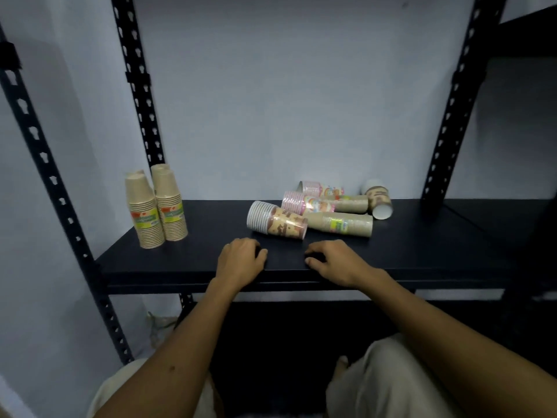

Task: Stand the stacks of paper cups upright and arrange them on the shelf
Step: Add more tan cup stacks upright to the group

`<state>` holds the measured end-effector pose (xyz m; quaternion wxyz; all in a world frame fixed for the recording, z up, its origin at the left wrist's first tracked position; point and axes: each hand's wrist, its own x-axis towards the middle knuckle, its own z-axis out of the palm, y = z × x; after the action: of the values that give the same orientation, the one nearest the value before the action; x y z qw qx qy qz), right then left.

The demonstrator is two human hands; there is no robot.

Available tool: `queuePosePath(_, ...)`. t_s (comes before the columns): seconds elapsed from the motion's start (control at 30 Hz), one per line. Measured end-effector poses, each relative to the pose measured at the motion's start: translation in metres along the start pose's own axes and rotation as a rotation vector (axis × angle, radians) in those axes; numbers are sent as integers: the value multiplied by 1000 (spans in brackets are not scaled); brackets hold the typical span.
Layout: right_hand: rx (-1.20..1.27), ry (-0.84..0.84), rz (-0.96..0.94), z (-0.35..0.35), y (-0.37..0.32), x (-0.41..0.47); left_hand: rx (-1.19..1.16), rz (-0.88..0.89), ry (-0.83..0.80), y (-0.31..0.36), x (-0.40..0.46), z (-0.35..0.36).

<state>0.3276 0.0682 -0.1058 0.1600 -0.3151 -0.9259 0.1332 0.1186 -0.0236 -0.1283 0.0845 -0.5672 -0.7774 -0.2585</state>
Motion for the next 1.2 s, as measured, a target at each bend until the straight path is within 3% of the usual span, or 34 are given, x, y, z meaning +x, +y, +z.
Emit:
queuePosePath(0.13,-79,217,152,-18,41,-13,-75,138,-56,34,10,13)
queuePosePath(0.27,-309,408,148,-29,77,-15,-79,339,-73,77,15,29)
queuePosePath(0.37,-411,409,70,-42,97,-4,-110,393,-137,102,27,43)
queuePosePath(0.53,-367,172,27,-48,113,20,-112,369,-193,115,47,57)
queuePosePath(0.73,-525,313,33,-42,123,14,-106,355,-178,113,56,65)
queuePosePath(0.83,-414,436,142,-44,139,-1,-75,365,-142,118,60,66)
queuePosePath(0.97,-73,618,390,-57,158,-19,-34,355,-119,137,72,65)
queuePosePath(1.07,162,630,576,-66,173,-20,-6,372,-108,152,95,64)
queuePosePath(1.2,293,639,650,-71,185,-12,69,360,-88,162,138,62)
